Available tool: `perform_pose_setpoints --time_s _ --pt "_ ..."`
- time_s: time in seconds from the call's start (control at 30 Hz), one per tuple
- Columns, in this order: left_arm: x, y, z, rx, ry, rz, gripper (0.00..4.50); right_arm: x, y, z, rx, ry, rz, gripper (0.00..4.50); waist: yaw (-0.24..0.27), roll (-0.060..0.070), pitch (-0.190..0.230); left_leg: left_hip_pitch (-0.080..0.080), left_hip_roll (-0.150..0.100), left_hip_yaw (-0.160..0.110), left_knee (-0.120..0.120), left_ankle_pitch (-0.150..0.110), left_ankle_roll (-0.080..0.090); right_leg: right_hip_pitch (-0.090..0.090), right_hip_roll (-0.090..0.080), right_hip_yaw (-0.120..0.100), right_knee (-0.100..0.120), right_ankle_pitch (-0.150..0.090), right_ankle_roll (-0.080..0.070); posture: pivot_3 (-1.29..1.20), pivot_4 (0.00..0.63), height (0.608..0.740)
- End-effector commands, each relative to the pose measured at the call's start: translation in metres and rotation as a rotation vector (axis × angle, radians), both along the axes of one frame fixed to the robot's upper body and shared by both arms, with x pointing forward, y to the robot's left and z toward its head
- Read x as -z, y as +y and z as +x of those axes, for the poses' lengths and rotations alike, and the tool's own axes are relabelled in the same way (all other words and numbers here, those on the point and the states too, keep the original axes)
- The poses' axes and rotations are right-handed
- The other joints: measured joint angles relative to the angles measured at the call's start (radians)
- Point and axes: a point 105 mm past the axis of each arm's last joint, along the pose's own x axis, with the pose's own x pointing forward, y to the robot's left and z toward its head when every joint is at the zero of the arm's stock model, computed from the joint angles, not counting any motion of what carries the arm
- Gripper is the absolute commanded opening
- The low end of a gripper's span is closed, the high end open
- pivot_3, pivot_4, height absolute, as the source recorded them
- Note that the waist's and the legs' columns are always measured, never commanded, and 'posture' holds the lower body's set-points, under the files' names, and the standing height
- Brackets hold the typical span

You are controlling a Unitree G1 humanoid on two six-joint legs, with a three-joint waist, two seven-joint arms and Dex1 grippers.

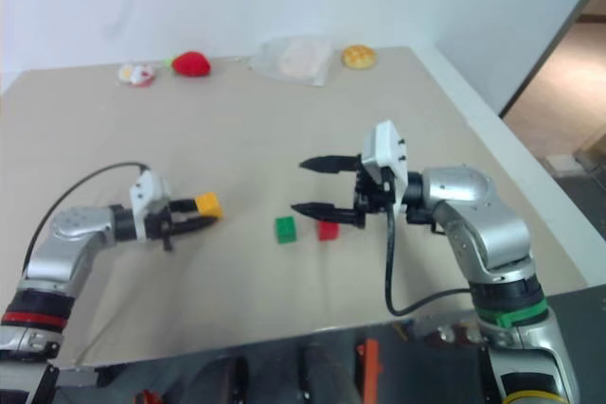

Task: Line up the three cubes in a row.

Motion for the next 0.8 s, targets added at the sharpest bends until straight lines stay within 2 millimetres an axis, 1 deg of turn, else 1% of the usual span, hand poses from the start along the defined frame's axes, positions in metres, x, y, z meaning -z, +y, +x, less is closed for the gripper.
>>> perform_pose_setpoints --time_s 0.03,0.17,0.33,0.43,0.63,0.73,0.8 --pt "-0.010 -0.015 -0.015 0.122 -0.008 -0.009 1.30 -0.009 -0.011 0.002 0.027 -0.026 0.023 3.54 0.000 0.000 0.000 0.000 0.000 0.000 0.000 0.000 0.000 0.000 0.000 0.000 0.000 0.000 0.000 0.00 0.150 0.740" --pt "0.000 -0.022 -0.019 0.173 0.019 0.014 1.30 -0.006 -0.014 0.005 0.049 -0.021 0.023 3.54 0.000 0.000 0.000 0.001 0.000 -0.001 0.001 0.000 0.000 0.000 0.001 0.000 0.000 0.000 0.000 0.00 0.150 0.740" --pt "0.003 -0.029 -0.017 0.191 0.022 0.011 1.30 -0.006 -0.013 0.005 0.049 -0.021 0.023 3.54 0.000 0.000 0.000 0.001 0.000 -0.001 0.000 0.000 0.000 0.000 0.001 0.000 0.000 0.000 0.000 0.00 0.150 0.740" --pt "0.008 -0.029 -0.014 0.189 0.024 0.017 1.30 -0.006 -0.013 0.005 0.054 -0.022 0.022 3.54 0.000 0.000 0.000 0.000 0.000 -0.001 0.001 0.000 0.000 0.000 0.001 0.000 0.000 0.000 0.000 0.00 0.150 0.740" --pt "0.006 -0.035 -0.008 0.183 0.013 -0.010 1.30 -0.007 -0.013 0.006 0.056 -0.025 0.024 3.54 0.001 0.000 0.000 0.000 0.000 -0.001 0.001 0.000 0.000 0.000 0.001 0.000 0.000 0.000 0.000 0.00 0.150 0.740" --pt "0.005 -0.042 -0.008 0.203 0.008 -0.014 1.30 -0.007 -0.011 0.007 0.055 -0.027 0.024 3.54 0.001 0.000 0.000 0.000 0.000 0.000 0.001 0.000 0.000 0.000 0.001 -0.001 0.000 0.000 0.001 0.00 0.150 0.740" --pt "0.005 -0.043 -0.009 0.211 0.011 -0.013 1.30 -0.006 -0.011 0.007 0.055 -0.028 0.023 3.54 0.001 0.000 0.000 0.000 0.000 -0.001 0.001 0.000 0.000 0.000 0.001 0.000 0.000 0.000 0.001 0.00 0.150 0.740"
